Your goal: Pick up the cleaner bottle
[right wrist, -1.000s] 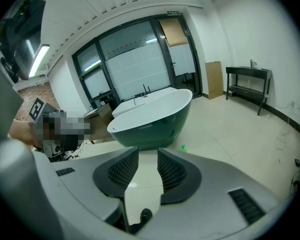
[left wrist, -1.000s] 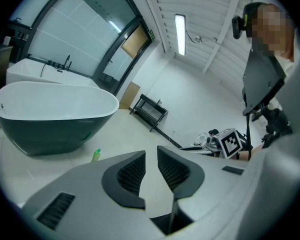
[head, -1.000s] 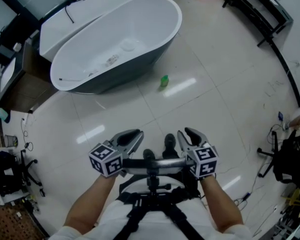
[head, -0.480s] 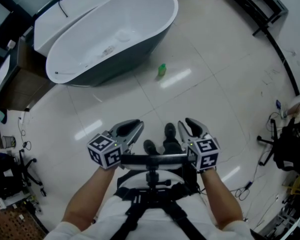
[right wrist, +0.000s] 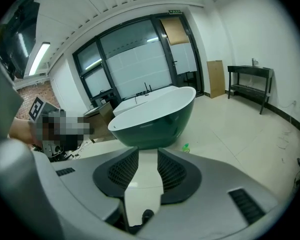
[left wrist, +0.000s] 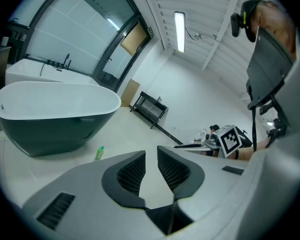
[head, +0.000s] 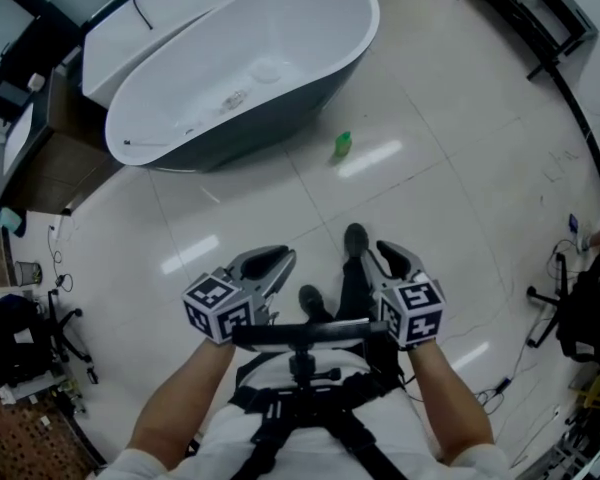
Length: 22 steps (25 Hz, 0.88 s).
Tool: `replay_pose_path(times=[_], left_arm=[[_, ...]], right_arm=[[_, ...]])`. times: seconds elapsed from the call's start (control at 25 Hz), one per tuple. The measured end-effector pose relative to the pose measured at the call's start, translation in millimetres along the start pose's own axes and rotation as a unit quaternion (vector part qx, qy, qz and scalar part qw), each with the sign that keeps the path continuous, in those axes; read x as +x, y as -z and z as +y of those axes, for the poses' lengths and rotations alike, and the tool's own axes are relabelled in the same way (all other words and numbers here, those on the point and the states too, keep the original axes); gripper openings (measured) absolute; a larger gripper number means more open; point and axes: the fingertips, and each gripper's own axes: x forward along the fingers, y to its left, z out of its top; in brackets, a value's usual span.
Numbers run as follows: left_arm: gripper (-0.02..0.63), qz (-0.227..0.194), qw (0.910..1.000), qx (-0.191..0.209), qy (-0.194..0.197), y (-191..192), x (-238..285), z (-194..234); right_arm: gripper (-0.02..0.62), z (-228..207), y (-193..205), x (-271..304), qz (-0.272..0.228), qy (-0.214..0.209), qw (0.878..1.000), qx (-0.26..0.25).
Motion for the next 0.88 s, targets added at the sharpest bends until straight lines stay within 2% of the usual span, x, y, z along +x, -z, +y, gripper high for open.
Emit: replay_pose_path(times=[0.24,0.48,0.64,0.72,0.88], left_arm=[[0.074,0.014,0.9997,-0.01,-0.015,-3.9,27.0,26.4],[0.074,0.035,0.9986,-0.034,-0.02,-3.3,82.1,54.2],[0.074,0.045,0.9975,-0.043,-0.033,2.8,123.0,79.4],[0.074,0.052,0.9969,-0.04,-0.044,9.4,144.0,92.4],[0.074,0.056,0.9963,-0.007,-0.066,15.4,186.0,116.5]], right_arm=[[0.115,-25.1,-3.3,34.3,0.032,-0.016,0.999,-0.006],[0.115,-55.3,-10.9,64.2,0.054,-0.032,0.998,-0.026],[0.115,-74.5,-6.3,81.3,0.072,-0.042,0.996,-0.016],[0.115,-84.4,-0.8,88.7,0.078,-0.046,0.996,-0.004],[0.115,-106.4,13.6,105.4,0.09,-0.049,0.995,0.022]])
